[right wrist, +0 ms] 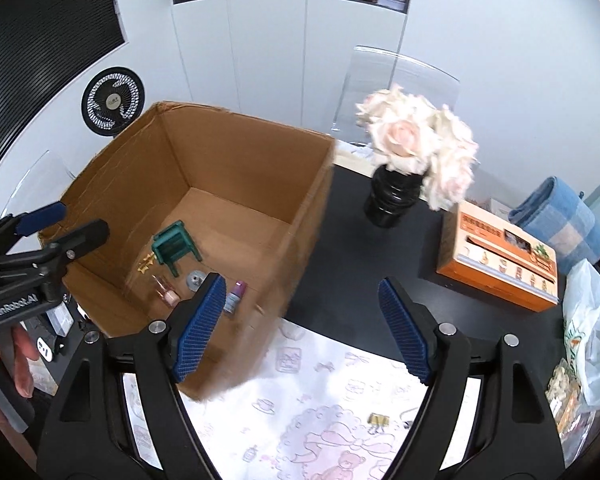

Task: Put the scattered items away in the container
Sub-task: 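Move both tools back over the patterned mat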

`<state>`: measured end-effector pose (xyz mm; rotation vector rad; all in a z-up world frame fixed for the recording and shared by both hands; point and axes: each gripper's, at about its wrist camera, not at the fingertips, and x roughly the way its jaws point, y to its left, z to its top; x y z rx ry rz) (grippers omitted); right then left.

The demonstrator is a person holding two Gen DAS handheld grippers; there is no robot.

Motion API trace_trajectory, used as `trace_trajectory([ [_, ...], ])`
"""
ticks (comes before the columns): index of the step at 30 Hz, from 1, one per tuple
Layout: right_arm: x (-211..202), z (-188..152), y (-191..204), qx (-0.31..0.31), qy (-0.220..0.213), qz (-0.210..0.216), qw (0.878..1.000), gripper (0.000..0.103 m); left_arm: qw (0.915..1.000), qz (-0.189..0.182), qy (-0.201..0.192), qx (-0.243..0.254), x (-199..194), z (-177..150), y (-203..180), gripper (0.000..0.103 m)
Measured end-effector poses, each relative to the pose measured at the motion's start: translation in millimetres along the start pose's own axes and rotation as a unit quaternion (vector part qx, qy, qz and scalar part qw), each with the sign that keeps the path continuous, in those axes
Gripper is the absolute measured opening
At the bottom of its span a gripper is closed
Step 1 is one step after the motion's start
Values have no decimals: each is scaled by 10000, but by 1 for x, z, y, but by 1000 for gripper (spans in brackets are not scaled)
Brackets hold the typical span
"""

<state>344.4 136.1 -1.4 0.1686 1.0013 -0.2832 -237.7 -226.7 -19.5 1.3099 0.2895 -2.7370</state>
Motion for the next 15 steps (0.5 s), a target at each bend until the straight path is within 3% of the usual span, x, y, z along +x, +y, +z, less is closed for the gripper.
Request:
trace_trajectory([
  [15, -41, -86, -107, 785, -102, -207, 9966, 81, 9952, -766, -32, 615, -14, -46, -120, 85],
])
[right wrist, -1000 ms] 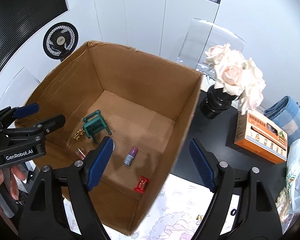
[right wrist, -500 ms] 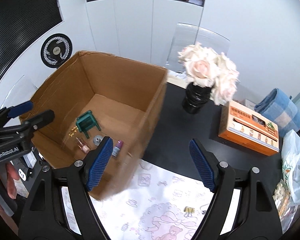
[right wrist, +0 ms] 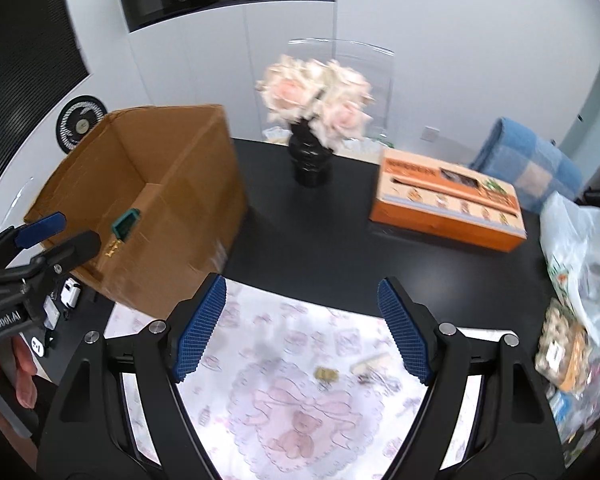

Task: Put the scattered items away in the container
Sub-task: 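Move both tools back over the patterned mat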

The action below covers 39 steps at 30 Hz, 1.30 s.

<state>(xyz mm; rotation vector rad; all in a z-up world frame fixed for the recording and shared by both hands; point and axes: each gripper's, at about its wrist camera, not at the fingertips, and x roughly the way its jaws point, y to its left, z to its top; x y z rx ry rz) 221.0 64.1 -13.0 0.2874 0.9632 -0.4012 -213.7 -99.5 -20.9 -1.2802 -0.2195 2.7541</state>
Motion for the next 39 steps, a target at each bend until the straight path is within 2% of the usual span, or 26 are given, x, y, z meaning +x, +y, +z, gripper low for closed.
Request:
trace_trajectory([
  [6, -3, -32, -35, 241, 54, -87, 9997, 81, 9986, -232, 140, 463, 12, -26, -56, 85],
  [12, 2, -71, -72, 461, 179, -194, 9986, 81, 9969, -406, 363, 568, 29, -54, -88, 85],
  [19, 21, -111, -106, 718, 379, -300, 9962, 81, 9934, -518, 792, 643, 71, -97, -122, 85],
  [25, 52, -144, -122, 803, 613, -250, 9946, 80, 9903, -413, 1194, 576, 117, -137, -135, 85],
  [29, 84, -161, -131, 771, 850, -199, 9932, 72, 9884, -244, 1340, 668, 142, -159, -142, 85],
  [32, 110, -171, -138, 744, 1143, -222, 9904, 64, 9875, -232, 1407, 679, 154, -171, -143, 85],
  [39, 154, -185, -142, 698, 1489, -65, 9864, 63, 9856, -122, 1523, 724, 176, -180, -150, 85],
])
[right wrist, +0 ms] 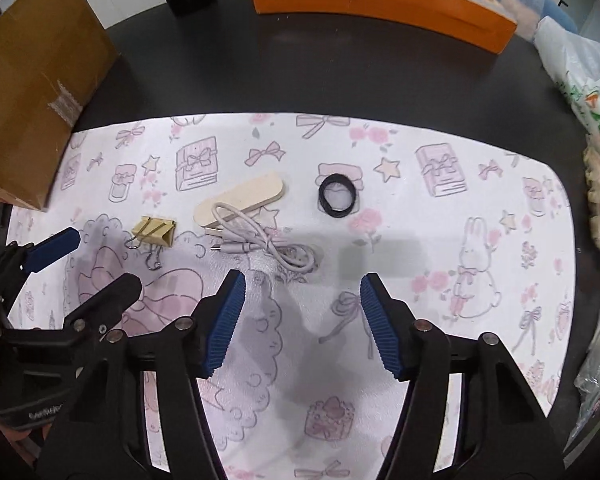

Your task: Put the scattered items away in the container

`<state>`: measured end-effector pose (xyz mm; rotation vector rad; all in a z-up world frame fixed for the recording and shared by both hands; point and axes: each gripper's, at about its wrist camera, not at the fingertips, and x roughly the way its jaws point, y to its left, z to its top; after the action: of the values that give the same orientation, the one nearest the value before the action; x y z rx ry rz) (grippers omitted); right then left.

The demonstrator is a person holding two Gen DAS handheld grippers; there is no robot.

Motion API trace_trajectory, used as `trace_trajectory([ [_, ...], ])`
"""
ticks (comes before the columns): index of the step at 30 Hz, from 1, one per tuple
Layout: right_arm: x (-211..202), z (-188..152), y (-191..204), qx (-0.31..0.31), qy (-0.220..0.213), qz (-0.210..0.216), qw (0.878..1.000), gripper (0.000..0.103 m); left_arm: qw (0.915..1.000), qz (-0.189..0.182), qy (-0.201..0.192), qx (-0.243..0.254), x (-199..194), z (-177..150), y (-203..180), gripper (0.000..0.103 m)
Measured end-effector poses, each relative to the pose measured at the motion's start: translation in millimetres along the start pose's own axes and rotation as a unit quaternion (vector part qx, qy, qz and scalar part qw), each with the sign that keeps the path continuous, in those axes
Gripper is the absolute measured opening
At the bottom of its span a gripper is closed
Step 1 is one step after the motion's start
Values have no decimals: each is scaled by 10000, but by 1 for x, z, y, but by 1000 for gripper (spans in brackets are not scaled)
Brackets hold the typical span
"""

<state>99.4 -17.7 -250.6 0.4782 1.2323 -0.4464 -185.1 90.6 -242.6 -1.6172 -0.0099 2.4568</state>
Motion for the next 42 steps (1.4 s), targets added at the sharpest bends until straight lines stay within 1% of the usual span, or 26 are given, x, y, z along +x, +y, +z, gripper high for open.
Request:
trace_trajectory([
  [3, 12, 1, 3, -47, 76, 12, 10000, 60, 10000, 34, 32, 0, 8, 2, -2, 85],
  [6, 16, 1, 6, -185, 30, -130, 9997, 56, 10000, 74, 25, -3, 14, 5, -2, 84],
  [9, 16, 0, 7, -291, -35, -227, 9993, 50, 9999, 39, 89, -27, 21, 7, -1, 79],
  [10, 15, -1, 8, -344, -46, -259, 9991, 45, 9999, 28, 113, -33, 23, 7, -2, 76],
  [11, 14, -2, 9, -395, -58, -283, 9988, 38, 9999, 18, 137, -38, 25, 7, -2, 73],
  [12, 13, -3, 11, -437, -69, -289, 9986, 32, 9999, 53, 110, -15, 25, 7, -3, 72],
  [13, 12, -4, 12, -477, -71, -307, 9984, 22, 9999, 88, 80, 9, 26, 8, -4, 71],
  [14, 12, -5, 13, -515, -68, -323, 9981, 15, 9999, 107, 64, 33, 25, 8, -5, 68],
  [15, 11, -6, 13, -550, -51, -338, 9979, 12, 9999, 124, 49, 57, 25, 8, -6, 65],
  [16, 11, -7, 13, -573, -34, -342, 9978, 6, 9999, 142, 33, 81, 24, 8, -7, 56],
  [17, 10, -8, 13, -564, -15, -311, 9979, 4, 9998, 160, 17, 105, 24, 8, -8, 47],
  [20, 8, -12, 10, -511, 36, -199, 9985, 2, 9999, 73, 45, 73, 23, 9, -5, 33],
  [24, 6, -16, 2, -344, 70, -54, 9994, 1, 9999, 3, 84, 54, 23, 9, -3, 24],
  [26, 5, -19, 0, -303, 70, -29, 9995, 0, 10000, -42, 85, 17, 22, 8, -1, 17],
  [28, 2, -21, -2, -280, 50, 19, 9996, 0, 9999, -77, 80, -30, 21, 7, 2, 13],
  [30, -2, -24, -3, -276, -2, 41, 9996, 2, 9999, -64, 72, -33, 20, 6, 4, 13],
  [32, -5, -26, -2, -345, -93, -31, 9994, 5, 9999, -69, 83, 5, 19, 6, 3, 13],
  [33, -7, -27, -1, -378, -138, -60, 9992, 10, 9999, -46, 61, 67, 19, 6, 1, 13],
  [34, -7, -28, 0, -407, -181, -65, 9990, 25, 9999, -22, 38, 130, 18, 6, 0, 13],
  [35, -8, -29, 0, -432, -218, -74, 9988, 39, 9998, 2, 16, 194, 18, 6, -1, 14],
  [36, -9, -30, 1, -445, -234, -94, 9987, 44, 9997, 17, 14, 257, 18, 5, -3, 16],
  [37, -9, -30, 2, -460, -245, -113, 9986, 46, 9995, 33, 13, 320, 18, 5, -5, 22],
  [38, -8, -31, 2, -481, -238, -132, 9985, 46, 9994, -33, 17, 353, 19, 5, -6, 27],
  [39, -6, -34, 2, -509, -216, -161, 9983, 46, 9992, -44, -3, 390, 19, 5, -8, 29],
  [41, -2, -34, 2, -544, -187, -183, 9982, 48, 9989, -62, -45, 464, 19, 6, -11, 42],
  [42, -1, -34, 2, -555, -177, -177, 9981, 48, 9987, -40, -90, 499, 19, 7, -13, 44],
])
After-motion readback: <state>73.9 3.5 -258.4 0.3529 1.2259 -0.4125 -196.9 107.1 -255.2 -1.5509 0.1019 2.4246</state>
